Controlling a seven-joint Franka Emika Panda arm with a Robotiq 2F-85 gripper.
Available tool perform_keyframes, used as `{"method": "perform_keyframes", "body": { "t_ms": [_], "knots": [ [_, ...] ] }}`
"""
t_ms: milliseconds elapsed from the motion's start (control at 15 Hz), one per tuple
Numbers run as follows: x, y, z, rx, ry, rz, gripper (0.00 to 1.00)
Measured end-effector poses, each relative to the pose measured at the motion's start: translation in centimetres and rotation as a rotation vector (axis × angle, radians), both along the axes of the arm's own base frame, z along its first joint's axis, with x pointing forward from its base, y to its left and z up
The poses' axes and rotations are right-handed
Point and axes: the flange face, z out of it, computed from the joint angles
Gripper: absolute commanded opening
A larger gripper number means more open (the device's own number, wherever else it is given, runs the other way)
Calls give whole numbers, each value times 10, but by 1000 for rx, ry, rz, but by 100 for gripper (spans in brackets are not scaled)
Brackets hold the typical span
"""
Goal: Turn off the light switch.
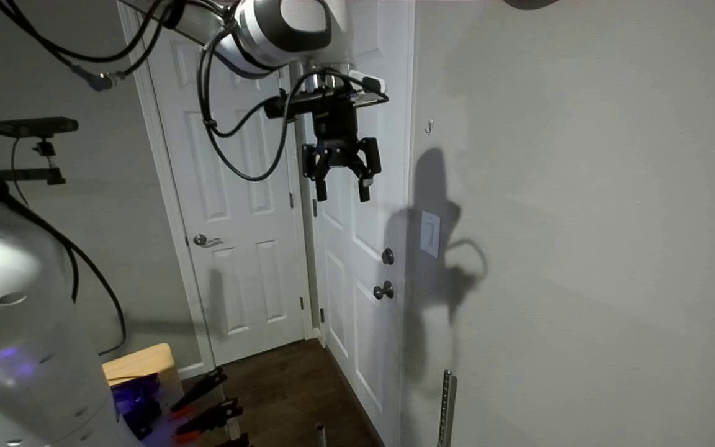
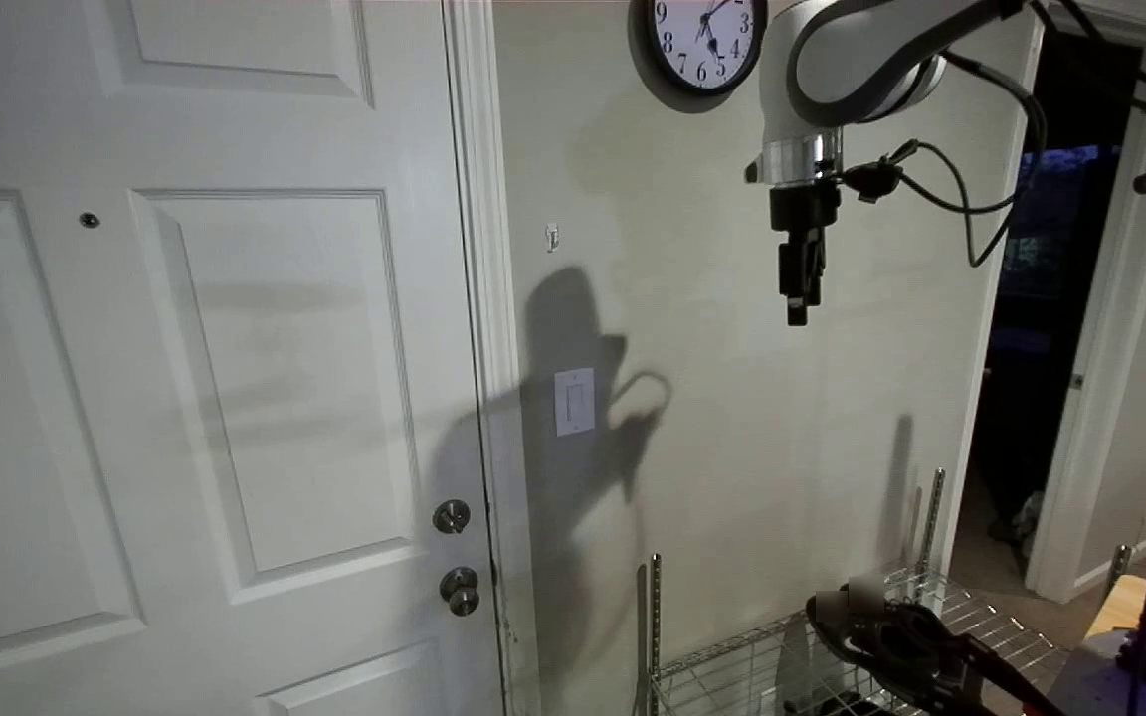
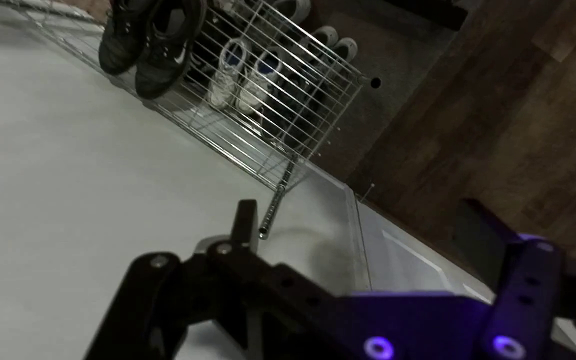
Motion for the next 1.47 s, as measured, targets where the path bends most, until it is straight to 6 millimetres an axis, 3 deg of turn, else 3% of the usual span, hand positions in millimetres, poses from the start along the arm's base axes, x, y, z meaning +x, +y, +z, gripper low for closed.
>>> {"method": "perform_keyframes", "body": {
  "t_ms": [267,533,800,1000,1067,1133,1467],
  "knots": [
    [13,78,-38,74,-51,130,100],
    [18,139,-79,180,-88,184,100],
    [22,179,-112,208,-197,211,100],
    [24,196,-133,159,-278,218,100],
    [25,198,-138,138,-296,214,83],
    [26,198,-143,113,-312,208,74],
    [30,184,-153,-16,-392,167,41]
  ]
}}
